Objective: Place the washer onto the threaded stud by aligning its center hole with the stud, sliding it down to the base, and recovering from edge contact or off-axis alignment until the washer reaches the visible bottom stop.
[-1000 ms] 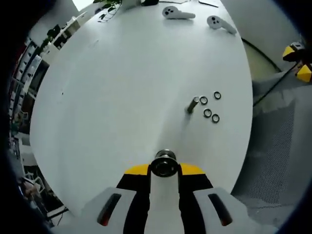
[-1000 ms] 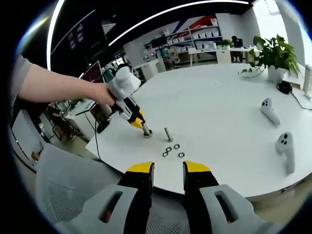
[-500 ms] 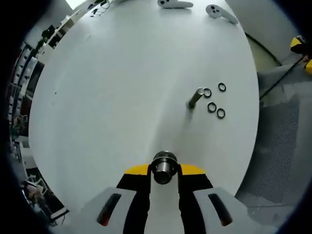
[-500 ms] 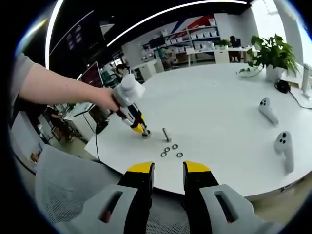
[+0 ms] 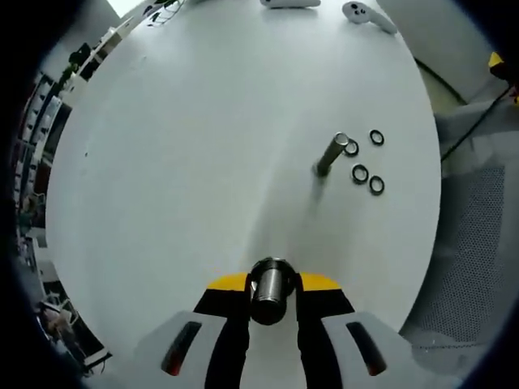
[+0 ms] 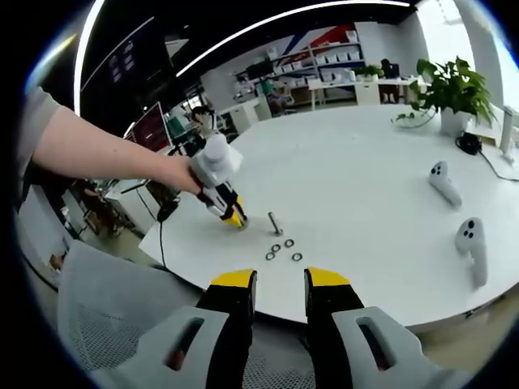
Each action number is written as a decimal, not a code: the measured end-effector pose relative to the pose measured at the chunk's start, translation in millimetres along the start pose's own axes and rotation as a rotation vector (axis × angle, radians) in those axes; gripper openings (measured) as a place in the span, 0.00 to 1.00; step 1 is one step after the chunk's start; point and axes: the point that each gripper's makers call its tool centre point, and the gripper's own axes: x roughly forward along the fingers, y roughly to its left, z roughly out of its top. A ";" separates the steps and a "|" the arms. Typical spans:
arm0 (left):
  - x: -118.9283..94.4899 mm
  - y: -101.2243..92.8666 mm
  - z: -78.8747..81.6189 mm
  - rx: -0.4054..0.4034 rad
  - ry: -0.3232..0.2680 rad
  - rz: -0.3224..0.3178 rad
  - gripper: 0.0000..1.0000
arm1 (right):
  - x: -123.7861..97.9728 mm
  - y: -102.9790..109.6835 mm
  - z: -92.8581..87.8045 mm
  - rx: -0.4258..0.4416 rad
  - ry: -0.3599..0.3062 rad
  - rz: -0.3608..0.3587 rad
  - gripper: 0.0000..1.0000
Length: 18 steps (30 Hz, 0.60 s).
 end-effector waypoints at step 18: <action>-1.9 4.5 10.9 -0.075 -0.077 -0.005 0.27 | -0.3 -4.0 -1.1 0.007 0.005 -0.019 0.26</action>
